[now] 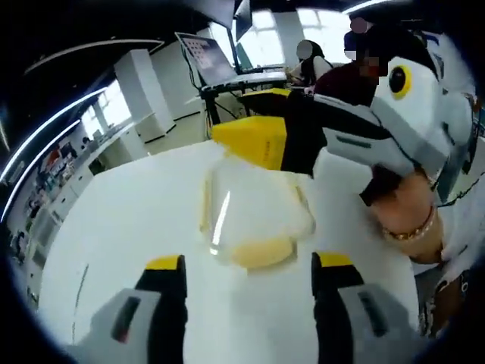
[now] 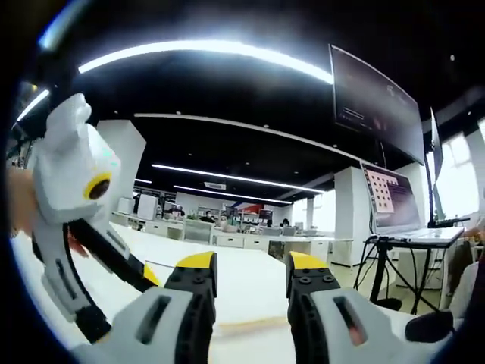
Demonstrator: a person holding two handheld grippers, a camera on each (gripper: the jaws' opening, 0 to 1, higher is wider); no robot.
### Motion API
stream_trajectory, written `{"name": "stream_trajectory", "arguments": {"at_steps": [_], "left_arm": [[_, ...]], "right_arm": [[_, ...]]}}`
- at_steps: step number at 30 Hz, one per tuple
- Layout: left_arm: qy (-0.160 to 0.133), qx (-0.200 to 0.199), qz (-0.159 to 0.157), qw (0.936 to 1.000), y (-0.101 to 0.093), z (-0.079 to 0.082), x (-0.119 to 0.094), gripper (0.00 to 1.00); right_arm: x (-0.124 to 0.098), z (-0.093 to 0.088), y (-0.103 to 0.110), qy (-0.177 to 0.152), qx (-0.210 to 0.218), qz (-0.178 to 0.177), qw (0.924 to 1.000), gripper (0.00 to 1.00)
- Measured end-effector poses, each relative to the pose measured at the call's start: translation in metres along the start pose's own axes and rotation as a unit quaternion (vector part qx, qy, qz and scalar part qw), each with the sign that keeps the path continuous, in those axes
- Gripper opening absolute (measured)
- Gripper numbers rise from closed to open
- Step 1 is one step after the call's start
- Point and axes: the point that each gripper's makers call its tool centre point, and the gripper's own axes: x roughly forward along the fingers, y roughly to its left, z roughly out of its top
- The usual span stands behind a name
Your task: Snap each plastic latch of the storage box into its locked position after aligning the lid with the box until every specified latch is closed and the lid sits flush.
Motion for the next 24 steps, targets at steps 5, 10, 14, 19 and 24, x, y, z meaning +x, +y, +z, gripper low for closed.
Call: {"name": "stream_trajectory", "arguments": {"at_steps": [5,10,14,19,24], "left_arm": [[0.016,-0.025,-0.021,0.9993,-0.008,-0.006,0.018,0.64],[0.036,-0.047,-0.024,0.9979,-0.011,-0.015,0.03,0.62],[0.049,-0.055,-0.026,0.9969,-0.014,-0.02,0.036,0.59],[0.054,-0.069,-0.013,0.9961,-0.009,-0.021,0.041,0.56],[0.065,-0.053,-0.029,0.9961,-0.014,-0.019,0.04,0.47]], "right_arm": [[-0.001,-0.001,-0.001,0.002,0.002,-0.004,1.0,0.36],[-0.002,-0.002,-0.002,0.003,0.004,-0.005,1.0,0.36],[-0.003,-0.002,-0.002,0.003,0.004,-0.006,1.0,0.36],[-0.004,-0.002,-0.003,0.004,0.005,-0.008,0.9999,0.36],[-0.004,-0.003,-0.002,0.005,0.006,-0.005,1.0,0.36]]}}
